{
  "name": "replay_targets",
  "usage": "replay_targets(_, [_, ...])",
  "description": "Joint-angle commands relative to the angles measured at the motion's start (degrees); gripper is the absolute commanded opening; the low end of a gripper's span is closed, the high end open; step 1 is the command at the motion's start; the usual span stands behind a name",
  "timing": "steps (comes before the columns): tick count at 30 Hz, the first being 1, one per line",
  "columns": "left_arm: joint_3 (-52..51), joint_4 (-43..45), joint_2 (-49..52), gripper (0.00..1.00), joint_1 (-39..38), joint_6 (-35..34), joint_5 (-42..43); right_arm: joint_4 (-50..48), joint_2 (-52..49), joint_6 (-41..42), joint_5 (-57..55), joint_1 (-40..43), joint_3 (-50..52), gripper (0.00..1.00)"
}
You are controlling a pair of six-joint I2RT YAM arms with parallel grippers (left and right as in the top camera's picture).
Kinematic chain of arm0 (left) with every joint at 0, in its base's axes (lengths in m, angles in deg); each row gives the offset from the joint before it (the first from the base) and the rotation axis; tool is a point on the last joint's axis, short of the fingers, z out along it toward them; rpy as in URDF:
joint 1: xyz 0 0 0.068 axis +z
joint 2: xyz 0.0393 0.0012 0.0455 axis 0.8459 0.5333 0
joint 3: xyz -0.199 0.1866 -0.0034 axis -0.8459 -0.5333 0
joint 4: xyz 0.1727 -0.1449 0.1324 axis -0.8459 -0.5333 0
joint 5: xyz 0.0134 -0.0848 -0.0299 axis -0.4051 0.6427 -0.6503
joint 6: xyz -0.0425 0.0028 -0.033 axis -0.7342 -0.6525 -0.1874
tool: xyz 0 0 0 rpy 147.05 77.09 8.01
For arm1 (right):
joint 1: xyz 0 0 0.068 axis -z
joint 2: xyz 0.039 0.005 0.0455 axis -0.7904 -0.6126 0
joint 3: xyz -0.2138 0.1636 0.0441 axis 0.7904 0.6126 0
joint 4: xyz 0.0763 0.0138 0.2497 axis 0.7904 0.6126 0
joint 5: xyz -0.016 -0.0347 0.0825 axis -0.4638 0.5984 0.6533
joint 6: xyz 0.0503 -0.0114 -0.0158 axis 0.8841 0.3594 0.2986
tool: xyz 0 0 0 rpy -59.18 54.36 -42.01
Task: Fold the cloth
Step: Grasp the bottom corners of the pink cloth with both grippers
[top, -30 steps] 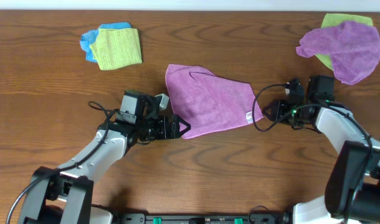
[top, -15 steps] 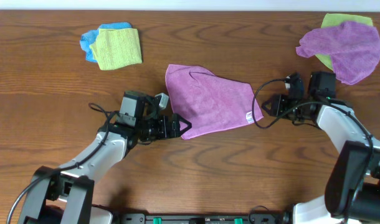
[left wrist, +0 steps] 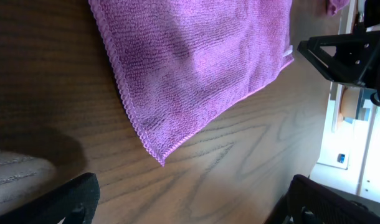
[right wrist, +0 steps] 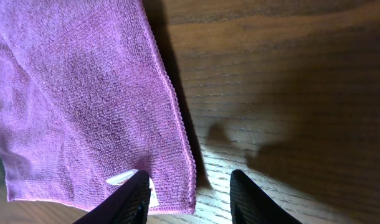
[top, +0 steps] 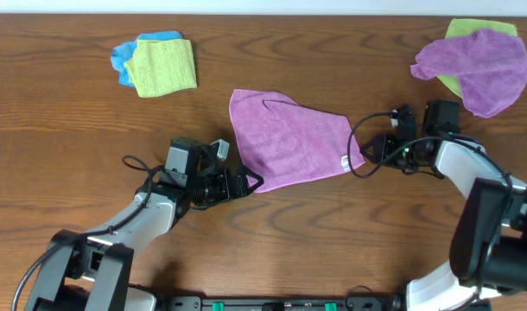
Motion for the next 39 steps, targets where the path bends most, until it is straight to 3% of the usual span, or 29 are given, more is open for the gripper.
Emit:
replay_targets(1, [-0.35, 0.96, 0.59, 0.98, 0.0, -1.66, -0.17, -0.04, -1.75, -1.29, 1.22, 0.42, -1.03, 0.42])
replay_targets(6, [-0.35, 9.16, 6.45, 1.0, -2.21, -6.03, 1.68, 0.31, -2.34, -1.55, 1.22, 0.42, -1.03, 0.41])
replay_targets(7, [-0.35, 10.86, 7.8, 0.95, -2.29, -7.19, 2.4, 0.48, -2.34, -1.73, 1.25, 0.44, -1.03, 0.41])
replay_targets(12, [-0.35, 16.22, 12.13, 0.91, -2.29, -9.38, 4.85, 0.79, -2.45, -1.92, 3.21, 0.42, -1.03, 0.41])
replay_targets(24, [-0.35, 16.48, 12.46, 0.89, -2.29, -10.95, 6.86, 0.92, -7.89, -1.92, 3.93, 0.42, -1.03, 0.38])
replay_targets(27, [-0.35, 16.46, 12.46, 0.84, -2.29, -10.95, 7.37, 0.13, -9.27, -1.9, 4.09, 0.42, -1.03, 0.38])
replay_targets(39, [-0.35, 16.09, 12.46, 0.79, -2.29, -11.41, 6.05, 2.56, -9.44, -1.9, 4.2, -1.25, -1.03, 0.35])
